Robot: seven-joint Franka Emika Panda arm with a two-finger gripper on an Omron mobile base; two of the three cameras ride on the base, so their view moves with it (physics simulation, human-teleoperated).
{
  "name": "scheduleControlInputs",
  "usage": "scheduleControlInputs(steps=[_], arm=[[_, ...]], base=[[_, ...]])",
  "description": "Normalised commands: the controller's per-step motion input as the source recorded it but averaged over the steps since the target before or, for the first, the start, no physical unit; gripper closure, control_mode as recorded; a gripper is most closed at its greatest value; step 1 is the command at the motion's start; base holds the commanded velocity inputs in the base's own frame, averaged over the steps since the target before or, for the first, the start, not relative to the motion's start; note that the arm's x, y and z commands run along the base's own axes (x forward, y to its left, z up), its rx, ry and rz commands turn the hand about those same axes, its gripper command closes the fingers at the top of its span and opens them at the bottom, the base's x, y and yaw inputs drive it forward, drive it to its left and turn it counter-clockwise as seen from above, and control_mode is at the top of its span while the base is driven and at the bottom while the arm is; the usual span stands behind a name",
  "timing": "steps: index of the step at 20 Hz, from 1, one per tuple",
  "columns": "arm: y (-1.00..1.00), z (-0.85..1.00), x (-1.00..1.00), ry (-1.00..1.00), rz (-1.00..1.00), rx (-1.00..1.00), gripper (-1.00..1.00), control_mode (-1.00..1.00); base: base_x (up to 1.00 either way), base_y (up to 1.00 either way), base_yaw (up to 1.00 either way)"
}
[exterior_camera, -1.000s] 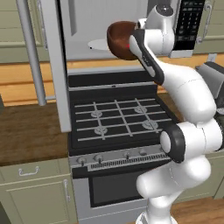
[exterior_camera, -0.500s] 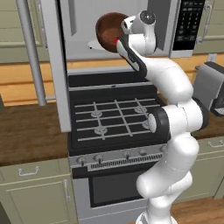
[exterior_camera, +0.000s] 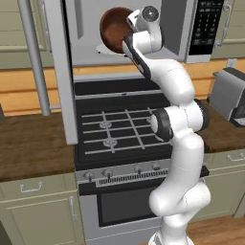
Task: Pick the tomato from the sink and place it in the bowl. Then pick the bowl and place it in the microwave. Then close the microwave door and press the start button.
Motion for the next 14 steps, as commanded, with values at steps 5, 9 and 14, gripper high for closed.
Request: scheduleControlInputs(steps=[5, 9, 14], arm=[[0.14, -0.46, 0.12, -0.01, 0.0, -0.33, -1.0, -1.0], [0.15, -0.5, 0.1, -0.01, 0.0, -0.25, -1.0, -1.0], [0.02, -0.04, -0.73, 0.0, 0.0, -0.1, -1.0, -1.0]], base=[[0.0, 0.0, 0.0], [0.0, 0.0, 0.0], [0.0, 0.0, 0.0]])
